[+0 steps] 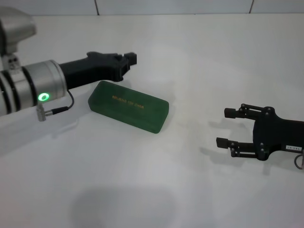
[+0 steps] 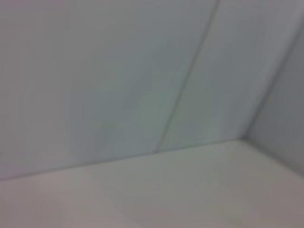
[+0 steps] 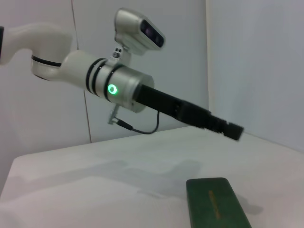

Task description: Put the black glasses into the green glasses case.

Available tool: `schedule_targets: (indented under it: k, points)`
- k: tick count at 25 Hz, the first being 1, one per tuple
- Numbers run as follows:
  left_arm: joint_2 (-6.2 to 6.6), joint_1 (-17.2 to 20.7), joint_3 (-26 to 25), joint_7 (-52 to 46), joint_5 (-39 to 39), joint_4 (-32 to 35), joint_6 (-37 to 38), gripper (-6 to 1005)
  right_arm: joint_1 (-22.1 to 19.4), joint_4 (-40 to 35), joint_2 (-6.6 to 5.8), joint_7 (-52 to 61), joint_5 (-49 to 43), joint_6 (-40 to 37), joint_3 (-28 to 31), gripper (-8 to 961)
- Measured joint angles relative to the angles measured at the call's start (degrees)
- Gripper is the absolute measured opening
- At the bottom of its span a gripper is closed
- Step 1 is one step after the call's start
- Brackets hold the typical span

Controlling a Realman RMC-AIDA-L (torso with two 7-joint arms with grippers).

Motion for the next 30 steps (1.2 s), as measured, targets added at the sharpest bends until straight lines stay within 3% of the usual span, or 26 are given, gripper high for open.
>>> schedule_targets:
  k: [6,9,10,11,13,17,22,26,30]
  points:
    - [0.12,-1.43,-10.24,18.41,-7.94,-9.42,15.04,123,0.22,0.0,0.05,0.0,0.0,-0.06,0.22,768]
    - [0.08,-1.58,-14.44,30.51,-8.62,-14.42,19.16,127,0.09,0.0,0.06,0.0,0.39,-0.32,0.4,768]
    - [0.08,-1.58,-14.44,30.51,-8.62,-14.42,19.16,129,0.01,0.0,0.08,0.0,0.62,-0.39,0.47,768]
    - [0.07,-1.26,-17.41,40.88,-8.73,-18.23,21.44,130,-0.06,0.0,0.09,-0.01,0.86,-0.45,0.51,768]
    - [0.11,-1.05,-18.91,45.34,-8.31,-20.22,21.72,133,-0.18,0.0,0.14,-0.08,1.22,-0.64,0.55,768]
    - [0.37,-0.35,-20.14,48.61,-6.39,-21.9,21.15,138,-0.3,0.08,0.22,-0.27,1.39,-0.78,0.56,767]
    - [-0.18,3.32,-20.64,48.25,-6.78,-19.97,19.39,145,-0.5,0.12,0.21,-0.39,1.43,-0.97,0.43,767]
    - [0.45,4.74,-21.06,46.5,-6.6,-19.5,19.48,151,-0.86,-0.08,-0.18,-0.51,1.45,-2.26,0.53,767]
    - [0.82,6.77,-21.03,46.29,-6.51,-18.76,20.61,323,-0.97,-0.63,-0.35,-0.59,1.22,-2.74,0.55,768]
